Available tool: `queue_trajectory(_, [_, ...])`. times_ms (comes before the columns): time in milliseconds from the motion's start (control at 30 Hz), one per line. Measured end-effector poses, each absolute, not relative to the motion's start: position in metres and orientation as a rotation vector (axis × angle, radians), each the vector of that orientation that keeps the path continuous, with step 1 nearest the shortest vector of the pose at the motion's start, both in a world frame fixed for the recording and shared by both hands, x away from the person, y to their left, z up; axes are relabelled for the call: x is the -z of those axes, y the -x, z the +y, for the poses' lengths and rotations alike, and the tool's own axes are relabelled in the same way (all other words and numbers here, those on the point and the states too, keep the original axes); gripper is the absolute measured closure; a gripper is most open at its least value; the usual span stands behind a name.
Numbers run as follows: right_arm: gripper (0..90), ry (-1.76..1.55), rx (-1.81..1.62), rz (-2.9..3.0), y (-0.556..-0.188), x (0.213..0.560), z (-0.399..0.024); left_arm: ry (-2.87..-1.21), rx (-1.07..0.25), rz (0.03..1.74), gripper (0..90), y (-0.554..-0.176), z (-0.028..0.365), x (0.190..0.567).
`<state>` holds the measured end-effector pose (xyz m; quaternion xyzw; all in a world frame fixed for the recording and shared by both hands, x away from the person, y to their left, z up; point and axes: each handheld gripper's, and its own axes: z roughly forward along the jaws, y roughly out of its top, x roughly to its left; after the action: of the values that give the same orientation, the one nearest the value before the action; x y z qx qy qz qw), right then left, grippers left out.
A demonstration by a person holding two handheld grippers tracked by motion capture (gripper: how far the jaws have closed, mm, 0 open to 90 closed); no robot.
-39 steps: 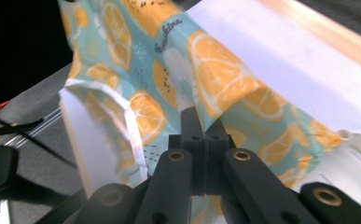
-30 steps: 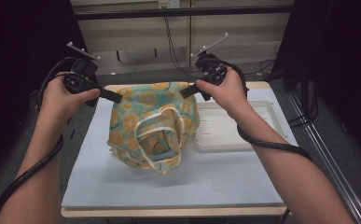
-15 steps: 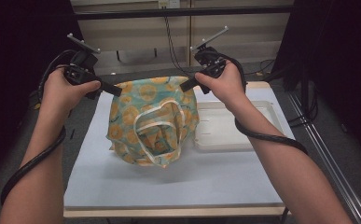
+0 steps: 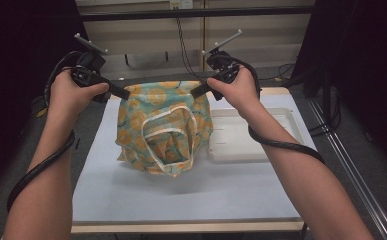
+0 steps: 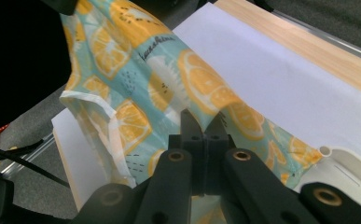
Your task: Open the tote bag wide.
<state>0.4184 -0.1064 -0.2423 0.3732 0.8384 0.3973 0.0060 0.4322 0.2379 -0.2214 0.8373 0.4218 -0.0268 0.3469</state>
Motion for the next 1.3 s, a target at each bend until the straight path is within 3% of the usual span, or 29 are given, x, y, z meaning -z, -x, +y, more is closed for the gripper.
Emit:
queue_trajectory(167, [90.0, -1.179, -1.222, 2.635, -0.421, 0.244, -0.103, -2.217, 0.122, 1.079, 90.0, -0.434, 0.238, 0.222])
queue_trajectory(267, [90.0, -1.187, -1.236, 2.632, -0.421, 0.245, -0.103, -2.243, 0.088, 1.072, 90.0, -0.432, 0.238, 0.218])
queue_trajectory(533, [90.0, -1.171, -1.25, 2.643, -0.422, 0.245, -0.099, -2.202, 0.164, 1.133, 90.0, -0.435, 0.239, 0.231])
queue_trajectory(633, [90.0, -1.192, -1.242, 2.649, -0.423, 0.249, -0.097, -2.287, 0.157, 1.09, 90.0, -0.439, 0.238, 0.239])
queue_trajectory(867, [90.0, -1.21, -1.204, 2.656, -0.427, 0.263, -0.098, -2.225, 0.104, 1.097, 87.3, -0.442, 0.235, 0.26])
queue_trajectory(1000, [90.0, -1.217, -1.23, 2.654, -0.428, 0.266, -0.102, -2.252, 0.106, 1.058, 83.9, -0.437, 0.238, 0.255])
queue_trajectory(1067, [90.0, -1.213, -1.223, 2.66, -0.426, 0.264, -0.102, -2.237, 0.138, 1.06, 88.9, -0.432, 0.239, 0.251])
queue_trajectory(1300, [90.0, -1.191, -1.25, 2.637, -0.419, 0.247, -0.109, -2.23, 0.135, 1.017, 90.0, -0.417, 0.241, 0.229])
